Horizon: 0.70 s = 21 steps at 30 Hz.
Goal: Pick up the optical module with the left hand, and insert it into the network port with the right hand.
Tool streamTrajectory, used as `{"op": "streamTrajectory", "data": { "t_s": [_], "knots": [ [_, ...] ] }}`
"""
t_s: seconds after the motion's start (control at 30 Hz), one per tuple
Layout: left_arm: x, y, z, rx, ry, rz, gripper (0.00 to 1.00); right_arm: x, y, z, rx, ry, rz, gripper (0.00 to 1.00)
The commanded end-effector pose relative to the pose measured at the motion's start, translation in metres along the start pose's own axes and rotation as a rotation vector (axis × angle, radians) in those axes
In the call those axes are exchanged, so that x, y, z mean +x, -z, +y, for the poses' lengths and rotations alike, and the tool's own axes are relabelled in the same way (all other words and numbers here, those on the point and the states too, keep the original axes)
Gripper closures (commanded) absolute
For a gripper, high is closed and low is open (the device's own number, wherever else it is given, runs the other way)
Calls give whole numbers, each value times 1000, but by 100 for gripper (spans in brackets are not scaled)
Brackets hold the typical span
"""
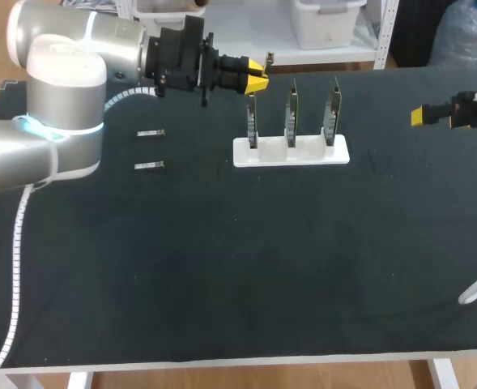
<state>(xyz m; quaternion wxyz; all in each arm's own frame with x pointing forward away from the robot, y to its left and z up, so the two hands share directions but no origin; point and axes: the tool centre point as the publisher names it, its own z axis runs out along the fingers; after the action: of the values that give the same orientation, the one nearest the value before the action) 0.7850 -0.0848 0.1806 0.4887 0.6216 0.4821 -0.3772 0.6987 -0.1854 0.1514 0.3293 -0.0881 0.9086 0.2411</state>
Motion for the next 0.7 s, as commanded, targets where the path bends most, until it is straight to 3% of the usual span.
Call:
{"op": "streamTrajectory", "data": {
  "t_s": [0.03,0.57,0.7],
  "knots": [
    [-1,0,-1,-2,-1,4,100,0,0,0,1,0,-1,0],
    [-1,0,-1,-2,-1,4,100,0,0,0,1,0,-1,0],
    [-1,0,-1,-2,-1,4,100,-33,21,24,-106,133,-119,0]
  ]
}}
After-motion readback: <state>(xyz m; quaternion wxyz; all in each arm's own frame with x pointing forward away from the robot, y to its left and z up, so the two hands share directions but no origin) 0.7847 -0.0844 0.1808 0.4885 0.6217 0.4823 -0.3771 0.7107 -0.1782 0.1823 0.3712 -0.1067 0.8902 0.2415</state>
